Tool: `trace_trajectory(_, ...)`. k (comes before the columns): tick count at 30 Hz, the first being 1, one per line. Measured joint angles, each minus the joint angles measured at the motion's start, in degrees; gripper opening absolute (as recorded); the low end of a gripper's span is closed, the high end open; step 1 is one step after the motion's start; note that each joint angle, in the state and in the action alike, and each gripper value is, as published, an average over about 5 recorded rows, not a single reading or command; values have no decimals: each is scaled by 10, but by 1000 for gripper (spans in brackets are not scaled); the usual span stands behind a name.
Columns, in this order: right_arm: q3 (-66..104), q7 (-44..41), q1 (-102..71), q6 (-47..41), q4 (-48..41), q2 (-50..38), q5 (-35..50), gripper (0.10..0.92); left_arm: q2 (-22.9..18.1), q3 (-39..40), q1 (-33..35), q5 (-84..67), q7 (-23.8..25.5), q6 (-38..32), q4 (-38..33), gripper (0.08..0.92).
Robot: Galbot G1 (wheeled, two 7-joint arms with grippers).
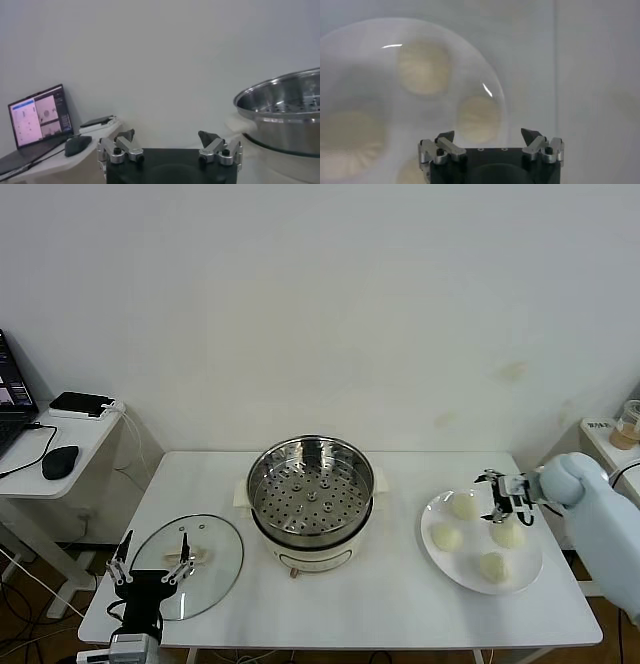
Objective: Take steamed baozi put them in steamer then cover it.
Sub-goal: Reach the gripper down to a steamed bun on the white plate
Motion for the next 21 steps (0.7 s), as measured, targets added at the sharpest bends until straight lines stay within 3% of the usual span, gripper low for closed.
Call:
trace_trajectory(15, -55, 0, 52, -2, -92, 53, -34, 820, -2, -12, -1, 0, 0, -1, -1, 823)
trace_trajectory(21, -65, 1, 61, -5, -106, 61, -40, 769, -1, -14, -2, 0, 0, -1, -1, 823)
